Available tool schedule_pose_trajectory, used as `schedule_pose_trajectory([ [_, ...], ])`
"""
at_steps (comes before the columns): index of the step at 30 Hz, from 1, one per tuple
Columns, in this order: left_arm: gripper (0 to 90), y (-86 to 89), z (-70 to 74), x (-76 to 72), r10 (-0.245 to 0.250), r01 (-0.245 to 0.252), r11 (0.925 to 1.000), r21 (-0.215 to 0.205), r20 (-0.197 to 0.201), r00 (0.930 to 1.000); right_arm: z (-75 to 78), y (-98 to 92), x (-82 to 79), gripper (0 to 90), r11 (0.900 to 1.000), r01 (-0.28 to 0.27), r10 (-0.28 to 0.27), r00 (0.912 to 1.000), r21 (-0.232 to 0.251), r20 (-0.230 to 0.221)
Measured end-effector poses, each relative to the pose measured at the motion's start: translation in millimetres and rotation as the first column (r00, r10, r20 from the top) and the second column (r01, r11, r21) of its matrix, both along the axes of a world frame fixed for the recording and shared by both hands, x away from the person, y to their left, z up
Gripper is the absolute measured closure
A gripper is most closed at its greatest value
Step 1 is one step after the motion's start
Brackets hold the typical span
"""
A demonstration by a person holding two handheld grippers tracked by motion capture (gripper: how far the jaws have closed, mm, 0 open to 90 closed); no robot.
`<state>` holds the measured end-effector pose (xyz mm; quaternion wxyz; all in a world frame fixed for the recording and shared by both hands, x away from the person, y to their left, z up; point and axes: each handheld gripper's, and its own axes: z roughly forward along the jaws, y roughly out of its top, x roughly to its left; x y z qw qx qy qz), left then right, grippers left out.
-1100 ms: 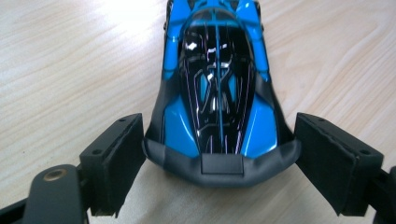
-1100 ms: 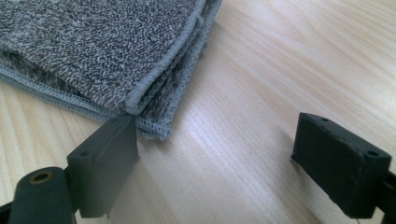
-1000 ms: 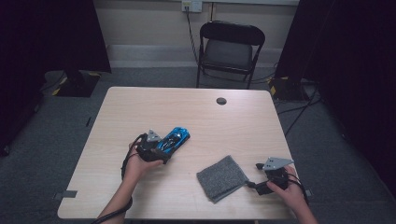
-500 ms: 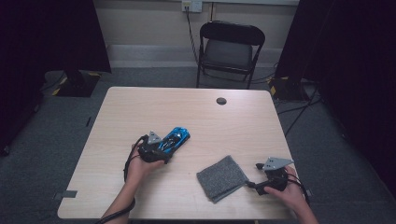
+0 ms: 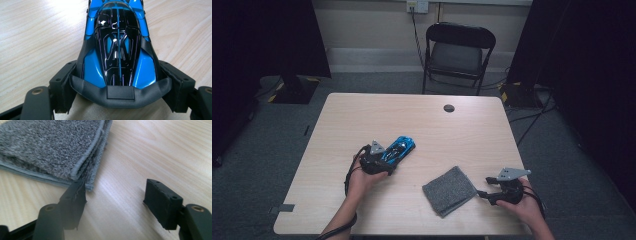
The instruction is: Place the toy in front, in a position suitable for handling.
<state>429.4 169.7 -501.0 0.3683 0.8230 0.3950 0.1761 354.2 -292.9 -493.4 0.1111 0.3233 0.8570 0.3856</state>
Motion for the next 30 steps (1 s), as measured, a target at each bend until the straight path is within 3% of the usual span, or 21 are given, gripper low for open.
schedule_pose_trajectory([
  [6, 24.0, -0.2, -0.1, -0.1, 0.002, -0.002, 1.0, -0.003, 0.0, 1.0, 19.7, 10.2, -5.3, 34.2, 1.0, -0.014, 0.013, 0.9985, 0.023, 0.053],
  [8, 24.0, 0.0, 0.0, 0.0, 0.0, 0.0, 1.0, -0.001, 0.0, 1.0, 26.6, 18.5, -6.4, 33.2, 0.998, -0.033, 0.03, 0.9981, 0.051, 0.053],
  [15, 24.0, 0.0, 0.0, 0.0, 0.0, 0.0, 1.0, 0.0, 0.0, 1.0, 32.4, 49.3, -5.1, 33.6, 0.993, -0.108, 0.105, 0.9931, 0.054, 0.054],
  [18, 24.0, -0.1, -0.1, 0.0, 0.001, -0.001, 1.0, -0.002, 0.001, 1.0, 31.1, 56.5, -2.6, 33.9, 0.99, -0.112, 0.108, 0.993, 0.084, 0.047],
  [19, 24.0, 0.0, -0.1, 0.0, 0.0, 0.0, 1.0, -0.001, 0.0, 1.0, 29.8, 63.7, 0.9, 34.5, 0.985, -0.109, 0.105, 0.9936, 0.132, 0.042],
  [22, 24.0, 0.0, 0.0, 0.0, 0.0, 0.0, 1.0, 0.0, 0.001, 1.0, 27.8, 73.1, 3.4, 34.6, 0.989, -0.122, 0.119, 0.9919, 0.087, 0.045],
  [25, 24.0, 0.0, -0.1, -0.1, 0.0, 0.0, 1.0, -0.001, 0.001, 1.0, 23.4, 80.0, 3.7, 35.4, 0.988, -0.138, 0.136, 0.9901, 0.073, 0.033],
  [27, 24.0, 0.0, -0.1, -0.1, 0.0, 0.0, 1.0, -0.001, 0.001, 1.0, 20.3, 81.8, 3.3, 35.4, 0.989, -0.148, 0.147, 0.9885, 0.024, 0.034],
  [30, 24.0, 0.0, 0.0, 0.0, 0.0, 0.0, 1.0, 0.0, 0.001, 1.0, 17.2, 79.9, 3.9, 35.9, 0.99, -0.139, 0.138, 0.9901, 0.021, 0.024],
])
